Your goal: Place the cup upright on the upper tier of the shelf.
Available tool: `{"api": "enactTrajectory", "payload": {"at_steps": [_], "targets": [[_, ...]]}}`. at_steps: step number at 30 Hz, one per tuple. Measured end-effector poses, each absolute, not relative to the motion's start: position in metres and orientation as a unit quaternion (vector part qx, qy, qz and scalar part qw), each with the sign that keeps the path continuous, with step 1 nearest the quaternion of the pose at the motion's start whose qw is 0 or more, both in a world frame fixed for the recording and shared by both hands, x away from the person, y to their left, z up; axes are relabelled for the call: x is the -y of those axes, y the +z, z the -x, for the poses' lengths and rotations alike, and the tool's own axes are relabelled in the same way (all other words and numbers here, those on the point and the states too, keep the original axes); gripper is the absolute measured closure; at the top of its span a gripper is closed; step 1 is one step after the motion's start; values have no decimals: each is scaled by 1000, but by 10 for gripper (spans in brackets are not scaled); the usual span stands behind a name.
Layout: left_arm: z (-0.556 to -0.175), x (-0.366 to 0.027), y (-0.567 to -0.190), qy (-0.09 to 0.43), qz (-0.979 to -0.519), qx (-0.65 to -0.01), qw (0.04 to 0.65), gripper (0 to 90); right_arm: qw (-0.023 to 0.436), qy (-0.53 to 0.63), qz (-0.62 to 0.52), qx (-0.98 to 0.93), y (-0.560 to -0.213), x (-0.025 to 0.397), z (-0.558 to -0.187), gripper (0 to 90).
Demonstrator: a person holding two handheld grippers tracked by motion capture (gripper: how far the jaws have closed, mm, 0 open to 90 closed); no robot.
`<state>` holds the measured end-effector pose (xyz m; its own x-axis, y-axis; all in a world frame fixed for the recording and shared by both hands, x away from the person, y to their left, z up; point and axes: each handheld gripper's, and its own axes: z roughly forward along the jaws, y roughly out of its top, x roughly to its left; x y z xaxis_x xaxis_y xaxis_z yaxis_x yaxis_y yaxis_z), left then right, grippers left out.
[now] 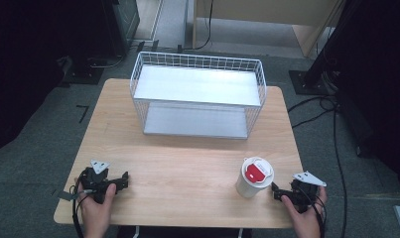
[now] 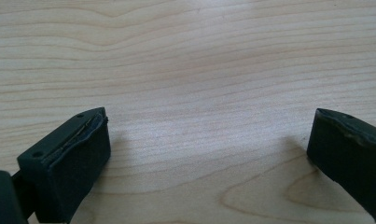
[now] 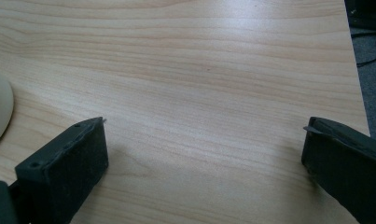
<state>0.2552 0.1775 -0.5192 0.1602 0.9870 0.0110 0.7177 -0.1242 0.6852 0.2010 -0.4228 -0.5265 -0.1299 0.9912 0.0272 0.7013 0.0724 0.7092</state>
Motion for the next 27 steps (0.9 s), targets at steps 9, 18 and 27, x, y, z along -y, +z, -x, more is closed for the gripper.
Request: {"api": "enactTrajectory", "payload": {"at_steps": [9,18,27], "targets": [[-255,-178,-519,246,-704,-607,275,0,241,304,-591,-708,-522,417,-192,1],[-255,-177,-519,247,-701,-610,274,0,225,316,-579,-717,-519,409,-180,1],[-255,-177,-519,247,-701,-610,274,0,194,345,-558,-729,-513,392,-168,1]]}}
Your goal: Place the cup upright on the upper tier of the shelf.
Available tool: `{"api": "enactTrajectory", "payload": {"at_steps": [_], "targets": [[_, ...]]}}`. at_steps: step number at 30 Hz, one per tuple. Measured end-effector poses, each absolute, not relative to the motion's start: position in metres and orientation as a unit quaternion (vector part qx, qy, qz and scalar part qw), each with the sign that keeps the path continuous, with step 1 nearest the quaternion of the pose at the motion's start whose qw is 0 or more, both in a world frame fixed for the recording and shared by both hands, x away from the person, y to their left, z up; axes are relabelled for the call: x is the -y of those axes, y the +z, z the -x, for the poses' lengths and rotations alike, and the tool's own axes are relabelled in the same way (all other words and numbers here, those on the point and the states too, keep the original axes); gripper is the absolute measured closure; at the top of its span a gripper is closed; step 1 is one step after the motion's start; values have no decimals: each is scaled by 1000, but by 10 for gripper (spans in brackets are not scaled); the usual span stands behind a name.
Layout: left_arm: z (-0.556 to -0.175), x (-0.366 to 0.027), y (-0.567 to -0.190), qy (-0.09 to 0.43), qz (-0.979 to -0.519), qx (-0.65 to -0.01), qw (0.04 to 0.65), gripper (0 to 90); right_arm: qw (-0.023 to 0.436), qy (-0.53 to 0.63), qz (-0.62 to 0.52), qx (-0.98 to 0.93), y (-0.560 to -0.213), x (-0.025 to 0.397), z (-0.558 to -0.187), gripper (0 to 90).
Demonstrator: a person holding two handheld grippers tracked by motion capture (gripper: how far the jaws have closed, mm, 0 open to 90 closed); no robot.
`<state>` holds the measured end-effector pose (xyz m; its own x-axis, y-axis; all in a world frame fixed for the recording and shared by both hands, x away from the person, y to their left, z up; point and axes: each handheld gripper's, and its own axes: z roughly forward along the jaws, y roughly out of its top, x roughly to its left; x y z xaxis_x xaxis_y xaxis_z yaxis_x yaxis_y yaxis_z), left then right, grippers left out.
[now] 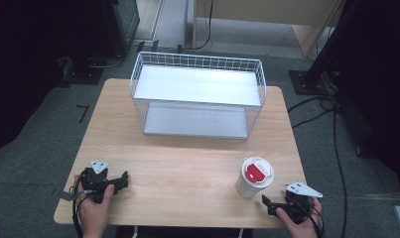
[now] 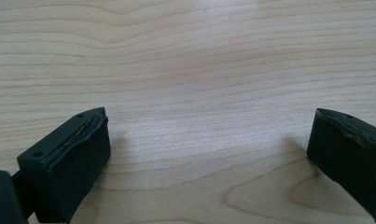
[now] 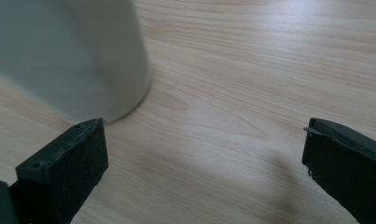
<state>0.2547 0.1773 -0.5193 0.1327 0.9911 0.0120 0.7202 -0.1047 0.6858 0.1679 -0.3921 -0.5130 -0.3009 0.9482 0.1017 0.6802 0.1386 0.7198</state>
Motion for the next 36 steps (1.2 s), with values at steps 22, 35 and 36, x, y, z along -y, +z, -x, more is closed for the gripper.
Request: {"api": "enactTrajectory", "payload": {"at_steps": [22,35,36], "targets": [[-255,-177,-519,247,-701,-610,274,0,160,431,-513,-725,-491,351,-171,32],[-255,-177,-519,247,-701,-610,274,0,199,465,-510,-696,-486,339,-175,57],[-255,-177,-519,247,-701,-610,274,0,205,467,-508,-694,-485,338,-175,60]]}}
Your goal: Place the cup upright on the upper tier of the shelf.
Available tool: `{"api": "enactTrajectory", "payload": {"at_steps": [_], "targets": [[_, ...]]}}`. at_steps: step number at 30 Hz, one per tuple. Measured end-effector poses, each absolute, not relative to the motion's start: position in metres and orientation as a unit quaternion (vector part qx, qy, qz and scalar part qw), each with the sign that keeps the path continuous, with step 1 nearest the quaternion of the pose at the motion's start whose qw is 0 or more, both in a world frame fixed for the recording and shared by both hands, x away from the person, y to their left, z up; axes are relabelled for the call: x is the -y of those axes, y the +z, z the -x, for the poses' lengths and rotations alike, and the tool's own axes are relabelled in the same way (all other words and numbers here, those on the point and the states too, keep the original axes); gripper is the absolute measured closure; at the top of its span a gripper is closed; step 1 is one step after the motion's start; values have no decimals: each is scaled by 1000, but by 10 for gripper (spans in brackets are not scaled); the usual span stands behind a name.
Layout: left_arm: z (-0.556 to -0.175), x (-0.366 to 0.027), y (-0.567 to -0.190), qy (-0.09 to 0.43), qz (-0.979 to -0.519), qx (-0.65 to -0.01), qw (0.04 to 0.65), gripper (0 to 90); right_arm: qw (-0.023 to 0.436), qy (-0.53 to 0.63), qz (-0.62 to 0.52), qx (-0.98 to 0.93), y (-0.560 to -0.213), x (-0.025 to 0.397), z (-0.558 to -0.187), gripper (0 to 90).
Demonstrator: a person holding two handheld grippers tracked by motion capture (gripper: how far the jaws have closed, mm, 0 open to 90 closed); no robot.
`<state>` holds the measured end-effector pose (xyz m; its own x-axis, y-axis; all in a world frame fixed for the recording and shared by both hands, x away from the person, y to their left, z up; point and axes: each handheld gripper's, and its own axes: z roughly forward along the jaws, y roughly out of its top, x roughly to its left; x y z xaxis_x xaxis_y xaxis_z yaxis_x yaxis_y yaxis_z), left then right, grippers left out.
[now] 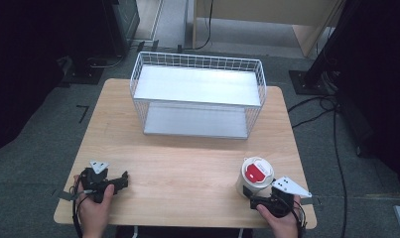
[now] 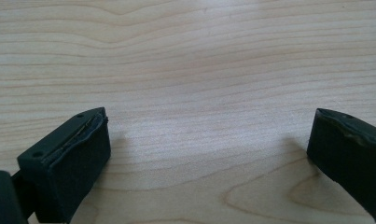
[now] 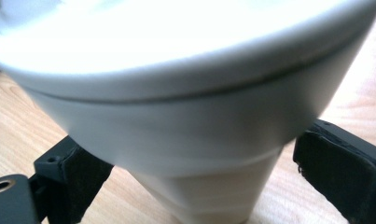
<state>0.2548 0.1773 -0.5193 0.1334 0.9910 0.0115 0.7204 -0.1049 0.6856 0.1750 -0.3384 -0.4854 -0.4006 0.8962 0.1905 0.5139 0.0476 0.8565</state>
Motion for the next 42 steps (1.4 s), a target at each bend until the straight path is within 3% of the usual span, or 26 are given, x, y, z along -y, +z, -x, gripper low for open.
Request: {"api": "enactTrajectory", "payload": {"at_steps": [25,42], "targets": [[-255,-177,-519,245,-705,-606,275,0,274,489,-490,-668,-488,316,-185,66],[-255,-177,-519,245,-705,-606,275,0,272,508,-478,-663,-485,313,-179,97]]}}
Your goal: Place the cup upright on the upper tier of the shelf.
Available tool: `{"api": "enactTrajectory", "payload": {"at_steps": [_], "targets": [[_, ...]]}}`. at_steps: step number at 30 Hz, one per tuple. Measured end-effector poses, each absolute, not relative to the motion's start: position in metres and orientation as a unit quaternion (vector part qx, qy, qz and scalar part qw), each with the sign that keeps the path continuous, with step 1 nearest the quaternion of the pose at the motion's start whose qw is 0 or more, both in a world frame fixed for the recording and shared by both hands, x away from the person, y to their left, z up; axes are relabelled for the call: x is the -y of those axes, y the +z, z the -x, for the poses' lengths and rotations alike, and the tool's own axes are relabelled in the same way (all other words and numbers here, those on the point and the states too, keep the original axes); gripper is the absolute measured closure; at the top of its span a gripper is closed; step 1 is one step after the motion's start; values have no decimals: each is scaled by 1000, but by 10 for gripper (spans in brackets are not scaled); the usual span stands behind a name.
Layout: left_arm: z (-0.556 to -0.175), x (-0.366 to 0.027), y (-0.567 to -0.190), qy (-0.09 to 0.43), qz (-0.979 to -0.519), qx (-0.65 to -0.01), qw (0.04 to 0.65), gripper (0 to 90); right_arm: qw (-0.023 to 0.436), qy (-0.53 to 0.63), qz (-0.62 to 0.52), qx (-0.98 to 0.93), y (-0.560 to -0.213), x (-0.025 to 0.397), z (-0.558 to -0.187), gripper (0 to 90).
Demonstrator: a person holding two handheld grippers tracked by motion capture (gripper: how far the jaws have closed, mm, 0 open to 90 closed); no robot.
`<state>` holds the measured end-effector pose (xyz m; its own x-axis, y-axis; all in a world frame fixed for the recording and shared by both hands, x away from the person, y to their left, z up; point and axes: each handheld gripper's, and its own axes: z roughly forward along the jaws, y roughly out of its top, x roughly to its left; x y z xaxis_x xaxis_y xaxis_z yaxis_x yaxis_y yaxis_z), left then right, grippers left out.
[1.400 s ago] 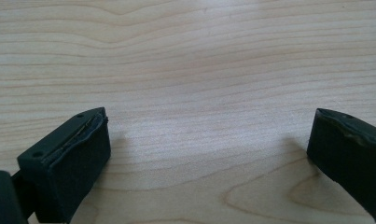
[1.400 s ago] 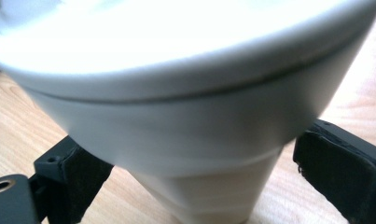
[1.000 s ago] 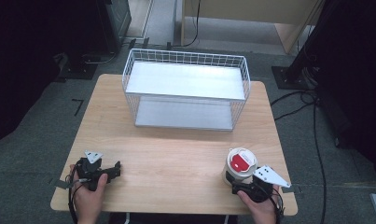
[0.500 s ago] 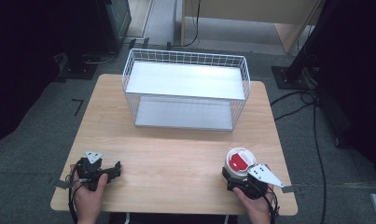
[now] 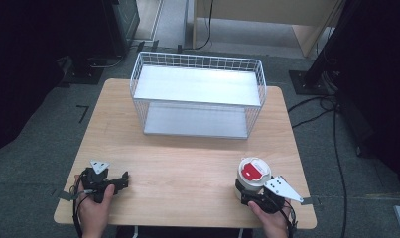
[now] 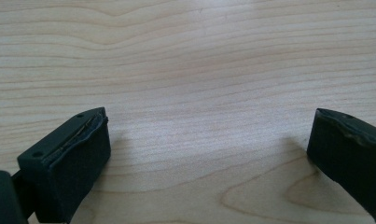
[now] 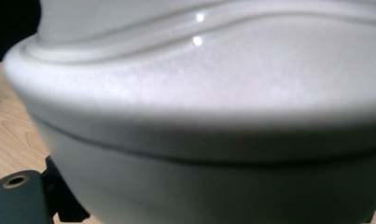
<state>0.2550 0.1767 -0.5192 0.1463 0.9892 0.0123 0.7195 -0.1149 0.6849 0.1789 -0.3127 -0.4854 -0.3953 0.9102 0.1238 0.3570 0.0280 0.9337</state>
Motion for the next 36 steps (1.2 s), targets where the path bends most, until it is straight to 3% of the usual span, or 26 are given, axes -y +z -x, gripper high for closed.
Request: {"api": "enactTrajectory", "payload": {"at_steps": [14,36], "targets": [[-255,-177,-519,245,-705,-606,275,0,287,525,-461,-655,-468,299,-179,98],[-255,-177,-519,245,-705,-606,276,0,330,581,-433,-605,-410,280,-207,99]]}}
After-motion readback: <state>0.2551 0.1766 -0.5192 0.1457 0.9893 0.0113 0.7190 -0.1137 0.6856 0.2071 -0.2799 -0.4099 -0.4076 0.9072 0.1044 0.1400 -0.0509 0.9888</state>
